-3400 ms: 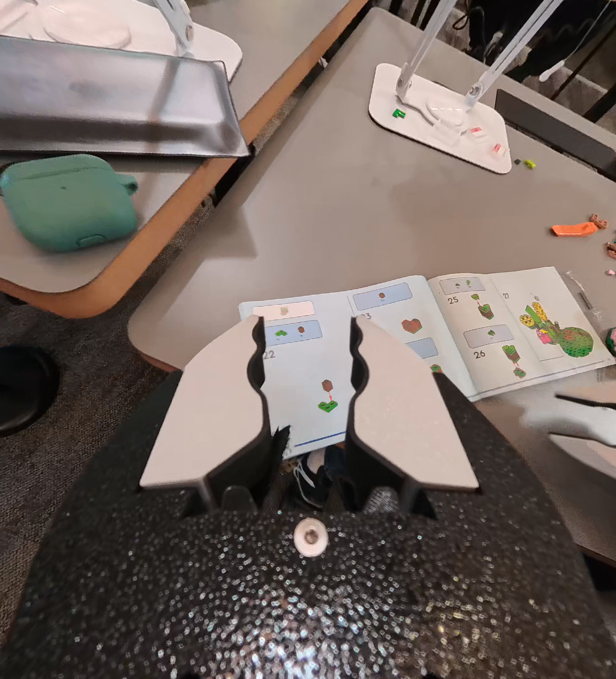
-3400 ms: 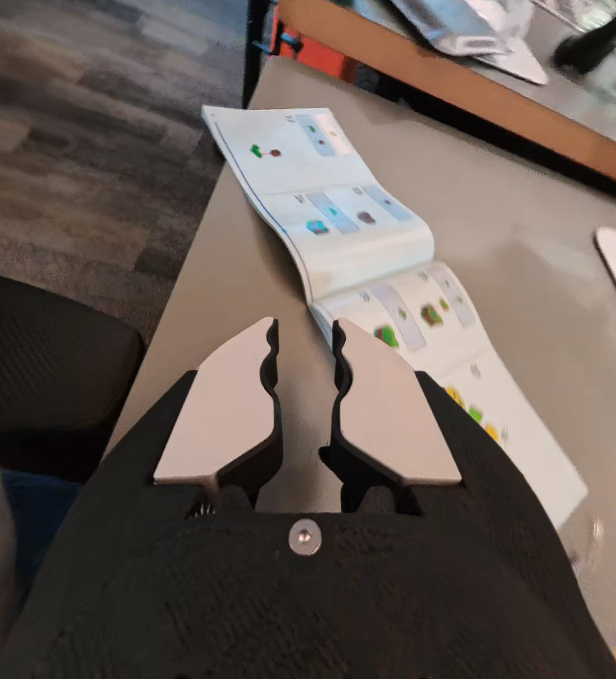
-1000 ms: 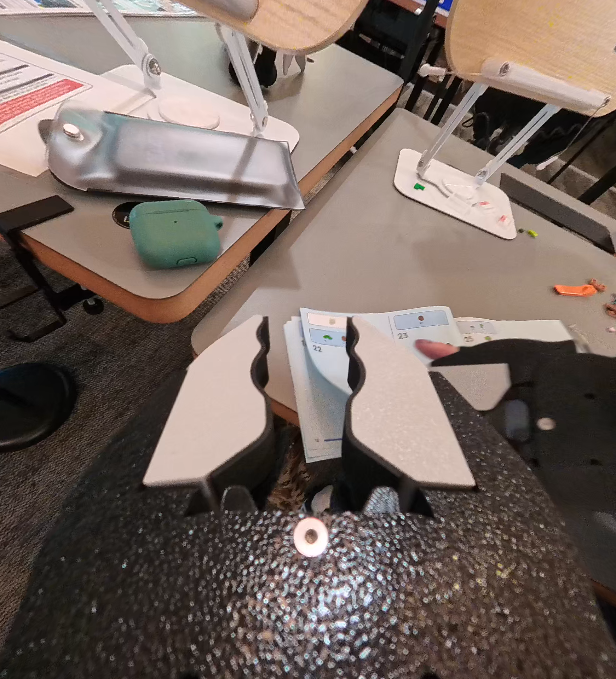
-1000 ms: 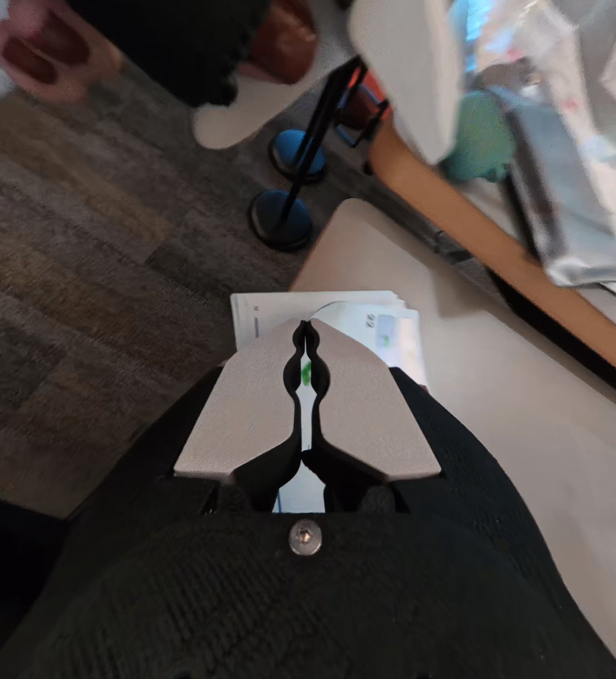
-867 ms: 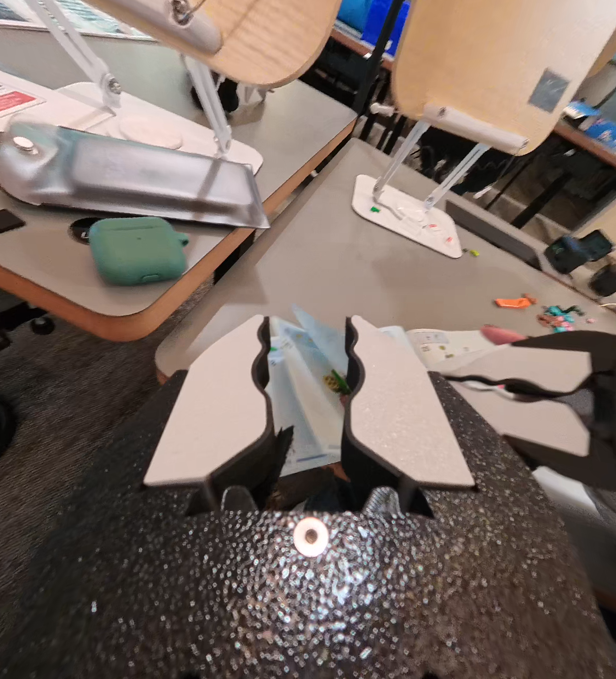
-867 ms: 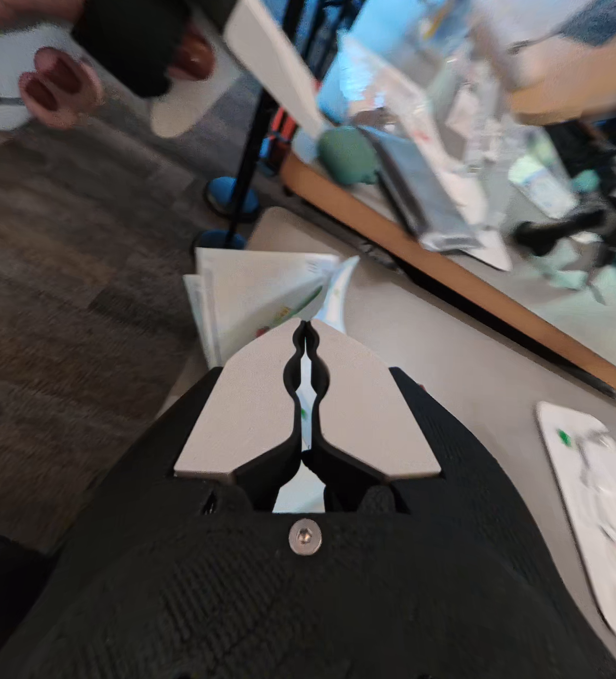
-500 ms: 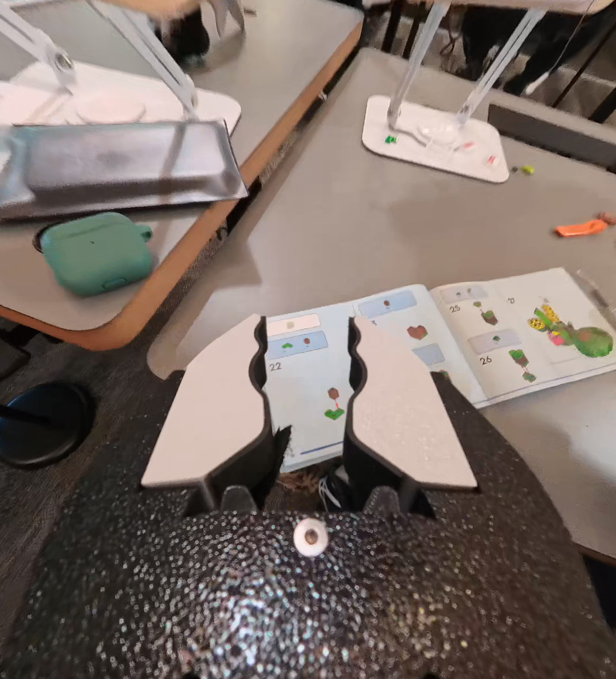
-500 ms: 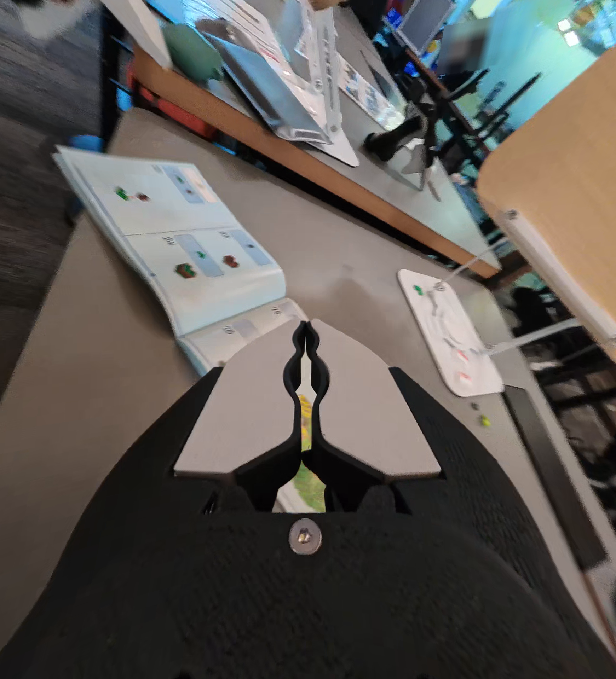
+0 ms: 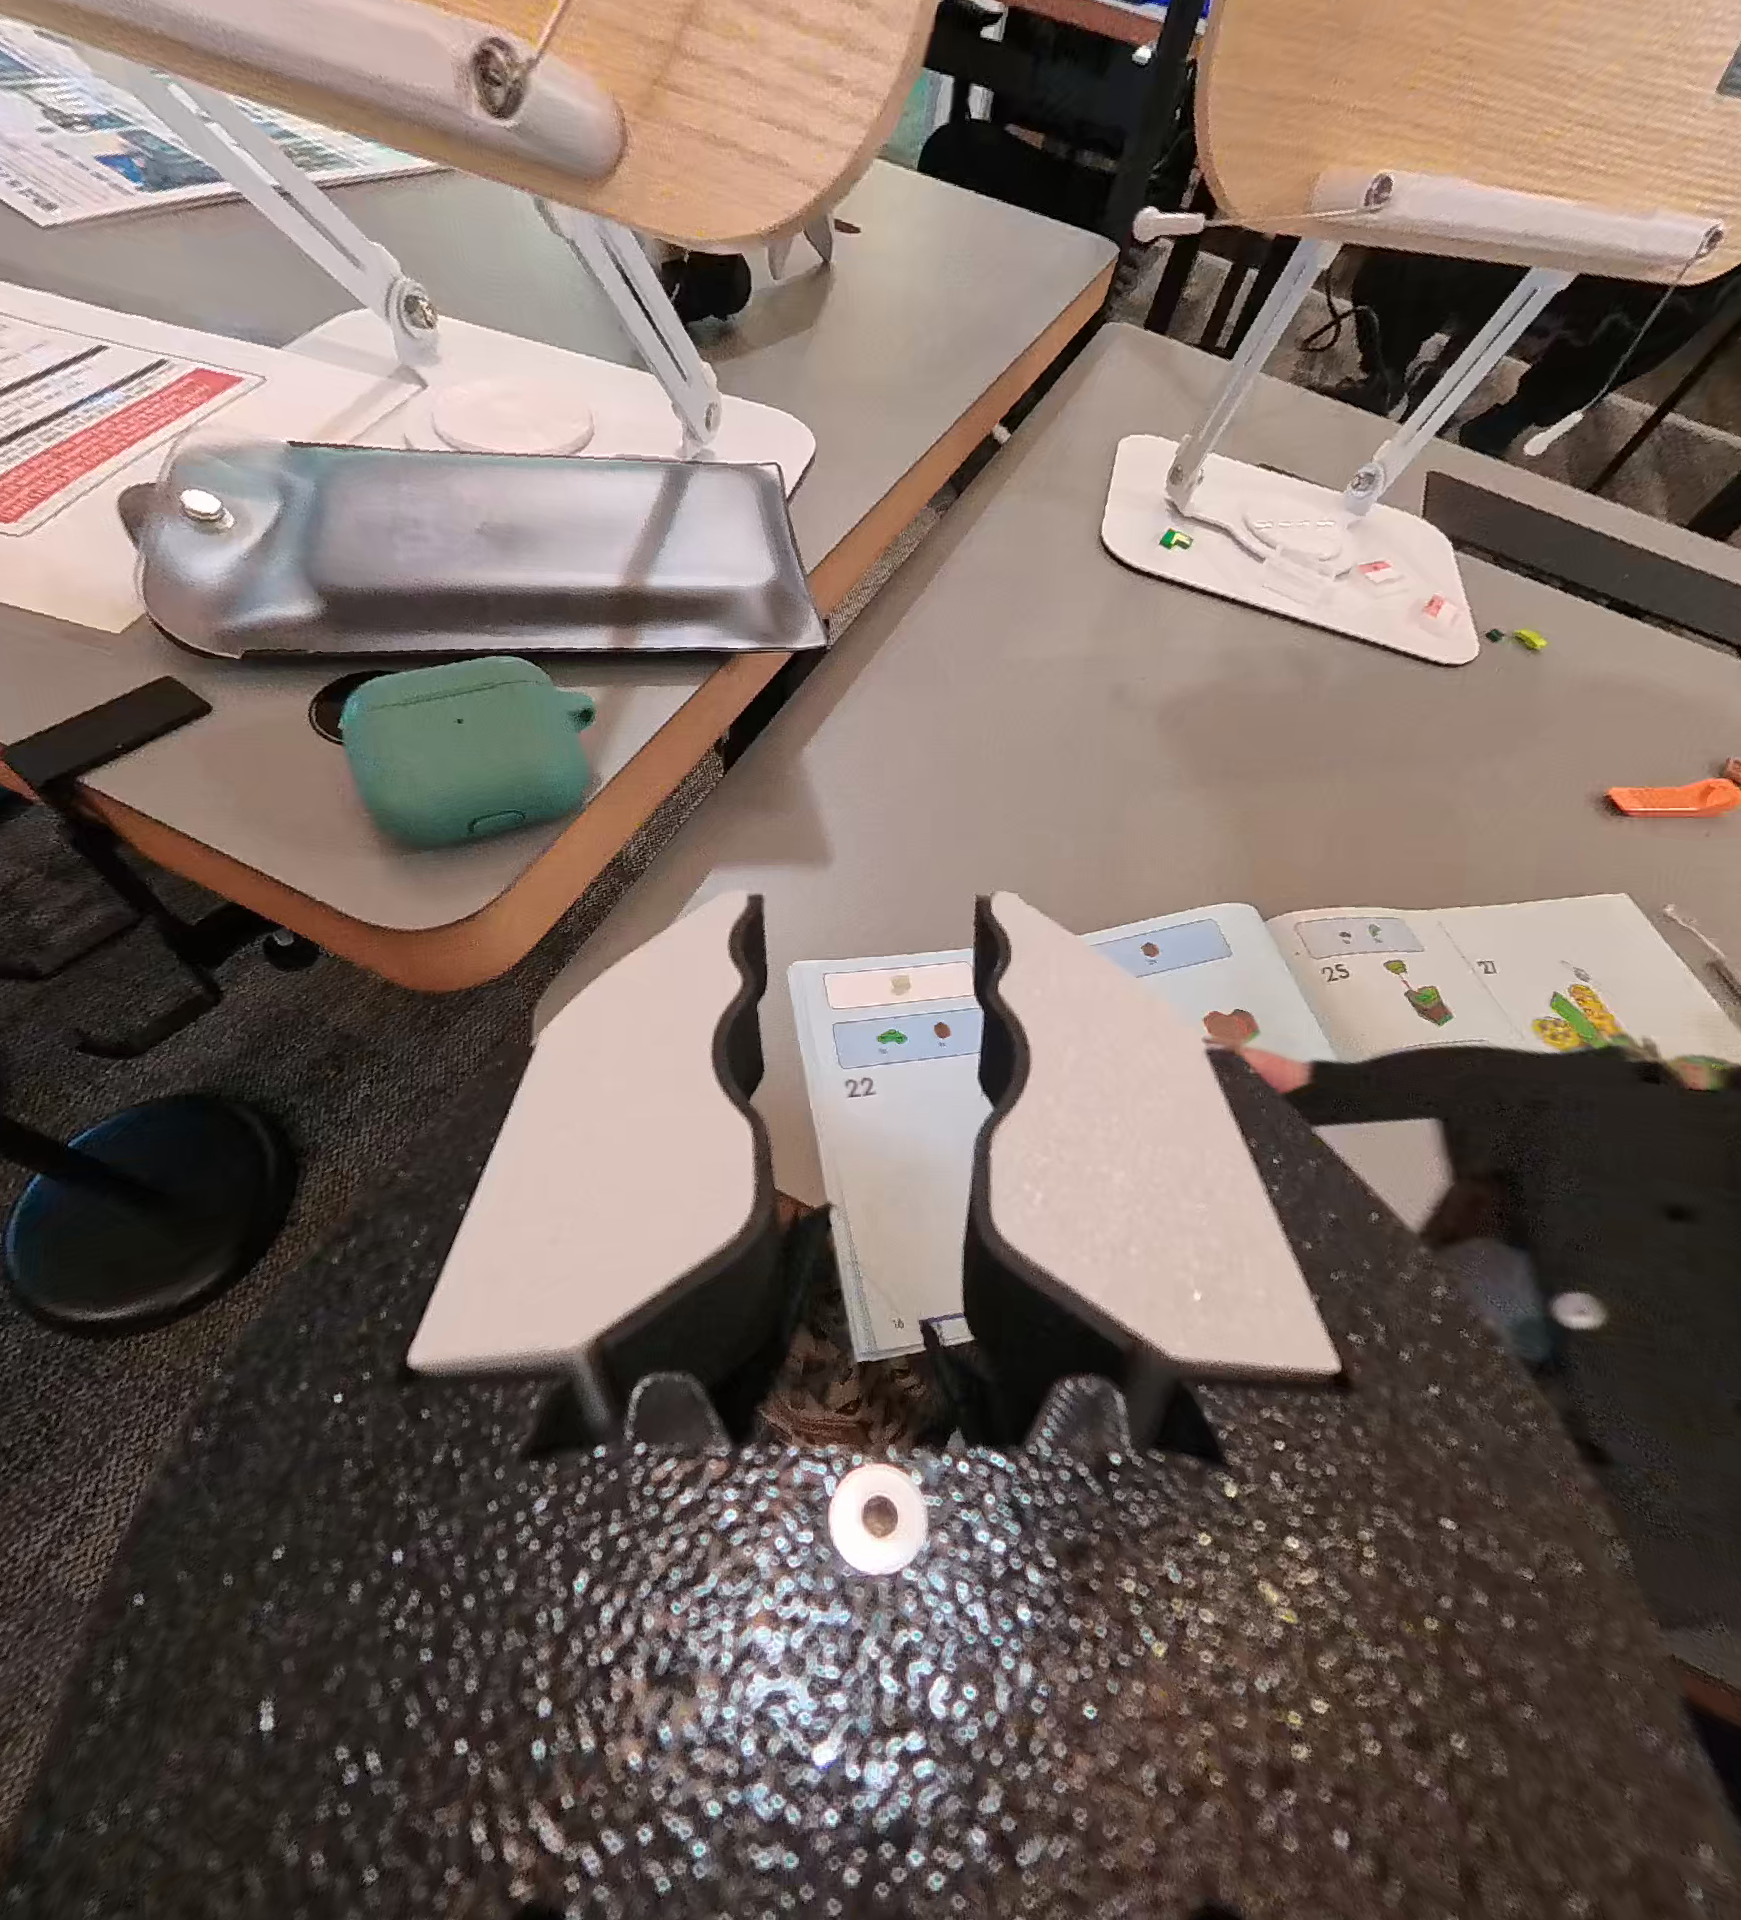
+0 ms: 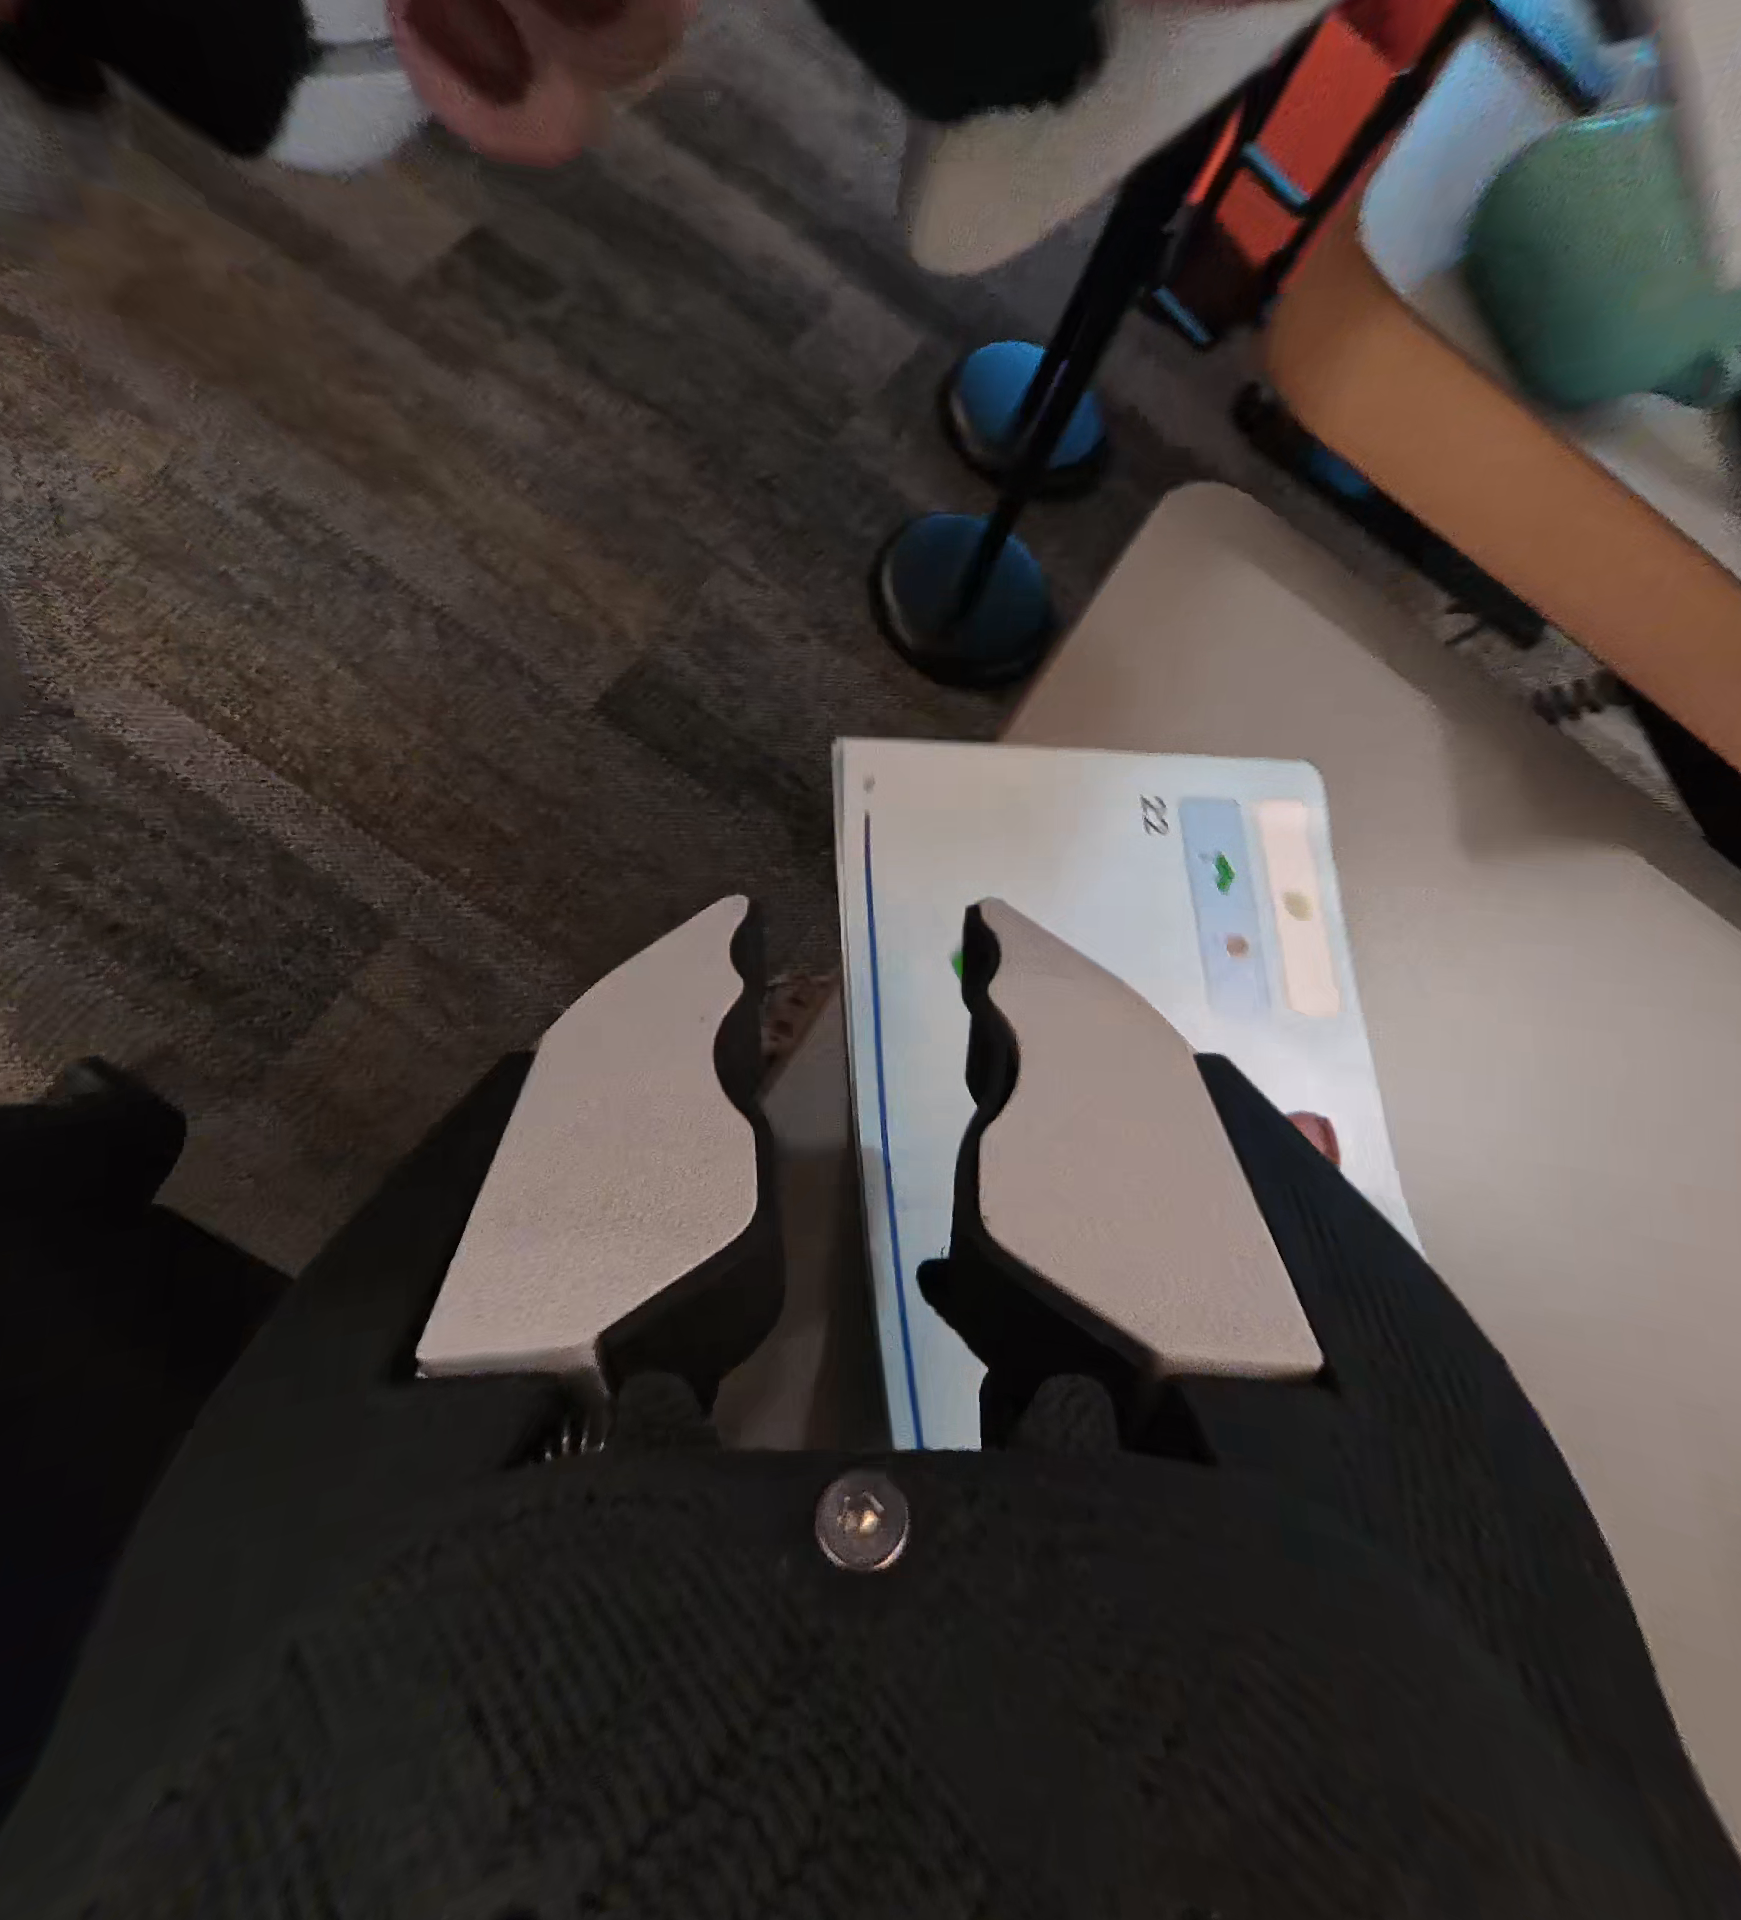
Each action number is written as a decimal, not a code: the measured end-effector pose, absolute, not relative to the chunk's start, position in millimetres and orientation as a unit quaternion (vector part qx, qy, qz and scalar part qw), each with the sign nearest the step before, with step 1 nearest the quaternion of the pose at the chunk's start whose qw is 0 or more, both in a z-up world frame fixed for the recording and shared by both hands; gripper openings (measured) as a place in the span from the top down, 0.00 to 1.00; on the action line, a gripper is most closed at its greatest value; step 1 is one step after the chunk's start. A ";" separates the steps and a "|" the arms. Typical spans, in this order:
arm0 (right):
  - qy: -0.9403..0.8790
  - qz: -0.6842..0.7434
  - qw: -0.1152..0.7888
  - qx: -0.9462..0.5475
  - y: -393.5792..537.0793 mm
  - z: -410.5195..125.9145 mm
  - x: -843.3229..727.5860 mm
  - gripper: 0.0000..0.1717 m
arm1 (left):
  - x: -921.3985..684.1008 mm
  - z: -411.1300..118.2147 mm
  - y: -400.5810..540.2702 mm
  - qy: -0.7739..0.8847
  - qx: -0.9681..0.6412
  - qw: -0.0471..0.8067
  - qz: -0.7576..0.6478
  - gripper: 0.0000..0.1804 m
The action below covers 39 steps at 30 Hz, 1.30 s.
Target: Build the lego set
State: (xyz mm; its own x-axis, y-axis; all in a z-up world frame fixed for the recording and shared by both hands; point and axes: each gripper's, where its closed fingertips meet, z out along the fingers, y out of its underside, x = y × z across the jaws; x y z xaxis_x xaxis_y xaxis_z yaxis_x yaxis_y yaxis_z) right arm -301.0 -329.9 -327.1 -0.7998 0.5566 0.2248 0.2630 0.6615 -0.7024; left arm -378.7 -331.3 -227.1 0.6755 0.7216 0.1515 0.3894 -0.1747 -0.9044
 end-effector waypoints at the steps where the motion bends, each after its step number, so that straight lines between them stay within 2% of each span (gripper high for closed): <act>1: -0.889 0.338 0.209 -0.228 -336.9 -330.9 -305.5 0.80 | -379.2 -226.5 -332.5 -0.371 -0.748 0.526 0.159 0.79; 6: -0.899 0.315 0.200 -0.228 -348.3 -345.6 -318.8 0.82 | -379.8 -223.3 -336.6 -0.372 -0.741 0.537 0.155 0.79; 21: -0.899 0.291 0.245 -0.216 -345.7 -344.9 -328.9 0.86 | -378.8 -224.2 -332.6 -0.370 -0.743 0.539 0.146 0.79; 30: -0.892 0.296 0.246 -0.239 -342.5 -346.5 -331.2 0.99 | -378.1 -224.0 -331.3 -0.367 -0.744 0.540 0.142 0.79; 39: -0.863 0.340 0.246 -0.281 -335.8 -336.5 -332.3 1.00 | -377.7 -224.2 -329.9 -0.365 -0.745 0.540 0.140 0.80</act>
